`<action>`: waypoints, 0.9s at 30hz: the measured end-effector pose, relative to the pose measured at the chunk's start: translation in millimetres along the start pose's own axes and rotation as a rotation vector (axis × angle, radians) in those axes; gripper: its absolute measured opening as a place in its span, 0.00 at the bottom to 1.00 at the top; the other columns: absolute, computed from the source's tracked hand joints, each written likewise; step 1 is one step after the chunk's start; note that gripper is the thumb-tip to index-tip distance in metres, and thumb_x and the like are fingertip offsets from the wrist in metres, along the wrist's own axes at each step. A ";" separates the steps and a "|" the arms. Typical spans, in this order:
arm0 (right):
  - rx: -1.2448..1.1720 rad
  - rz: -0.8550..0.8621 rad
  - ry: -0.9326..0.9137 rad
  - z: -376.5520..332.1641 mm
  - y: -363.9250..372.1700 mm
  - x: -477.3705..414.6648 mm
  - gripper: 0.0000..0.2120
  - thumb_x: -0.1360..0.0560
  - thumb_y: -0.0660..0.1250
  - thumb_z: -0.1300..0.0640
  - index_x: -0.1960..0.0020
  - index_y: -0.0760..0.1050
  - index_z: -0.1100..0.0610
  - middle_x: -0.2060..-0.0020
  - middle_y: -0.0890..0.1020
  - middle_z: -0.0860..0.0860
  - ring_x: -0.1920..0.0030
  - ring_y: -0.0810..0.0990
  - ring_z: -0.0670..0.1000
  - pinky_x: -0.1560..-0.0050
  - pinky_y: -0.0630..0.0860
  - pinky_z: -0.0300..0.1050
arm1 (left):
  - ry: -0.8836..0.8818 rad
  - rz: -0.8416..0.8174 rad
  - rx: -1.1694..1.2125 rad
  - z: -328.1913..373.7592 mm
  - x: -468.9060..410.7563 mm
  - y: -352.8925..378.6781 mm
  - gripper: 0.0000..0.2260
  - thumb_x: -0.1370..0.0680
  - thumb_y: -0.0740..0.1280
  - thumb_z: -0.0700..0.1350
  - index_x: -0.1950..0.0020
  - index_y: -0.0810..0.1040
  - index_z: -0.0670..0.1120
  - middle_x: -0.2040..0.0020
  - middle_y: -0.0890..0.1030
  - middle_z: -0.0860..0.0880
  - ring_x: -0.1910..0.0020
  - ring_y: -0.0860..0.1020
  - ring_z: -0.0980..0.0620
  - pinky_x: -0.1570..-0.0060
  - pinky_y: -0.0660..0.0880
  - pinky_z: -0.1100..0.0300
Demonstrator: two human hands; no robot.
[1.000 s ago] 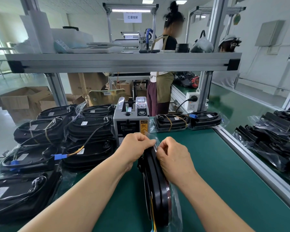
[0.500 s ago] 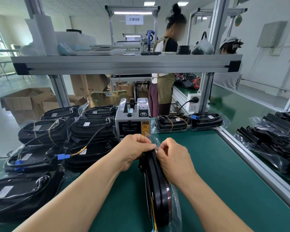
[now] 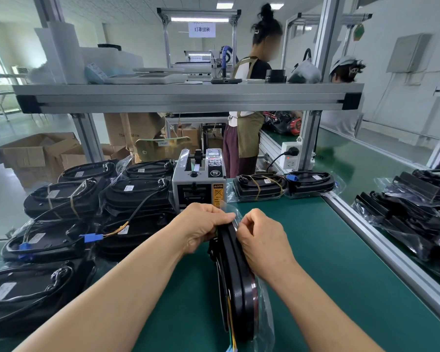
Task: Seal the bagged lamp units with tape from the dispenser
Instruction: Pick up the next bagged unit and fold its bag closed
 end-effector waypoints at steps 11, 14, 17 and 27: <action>0.009 -0.012 0.081 1.2 -4.6 4.1 0.08 0.21 0.57 0.54 0.58 0.67 0.54 0.60 0.77 0.50 0.61 0.73 0.52 0.62 0.67 0.49 | 0.149 0.207 -0.345 -1.7 18.6 -5.8 0.18 0.26 0.73 0.58 0.58 0.83 0.41 0.69 0.79 0.52 0.70 0.73 0.55 0.67 0.70 0.64; -0.045 -0.063 0.163 4.0 -1.5 6.1 0.07 0.19 0.56 0.55 0.54 0.68 0.57 0.57 0.77 0.53 0.57 0.74 0.55 0.59 0.67 0.48 | 0.170 0.134 -0.332 -5.2 33.2 4.0 0.09 0.25 0.74 0.54 0.54 0.85 0.49 0.62 0.86 0.54 0.65 0.81 0.60 0.64 0.74 0.68; -0.091 -0.040 0.100 -7.3 -7.5 10.4 0.07 0.19 0.57 0.55 0.55 0.67 0.55 0.59 0.77 0.50 0.60 0.74 0.51 0.64 0.67 0.45 | 0.287 0.184 -0.422 9.9 48.2 3.7 0.03 0.26 0.75 0.53 0.59 0.82 0.58 0.58 0.85 0.54 0.60 0.81 0.59 0.56 0.77 0.63; -0.539 0.046 -0.044 -32.2 -27.9 40.3 0.14 0.30 0.70 0.52 0.50 0.71 0.39 0.52 0.82 0.43 0.48 0.80 0.37 0.51 0.76 0.34 | 0.797 0.309 -0.481 48.8 105.5 6.9 0.16 0.32 0.78 0.37 0.48 0.83 0.51 0.49 0.79 0.59 0.46 0.78 0.61 0.43 0.74 0.64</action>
Point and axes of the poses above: each hand's wrist, its own x-axis away from the middle knuckle, its own y-axis out of the palm, z = x × y, the point moved 7 cm from there along -x, towards the middle knuckle
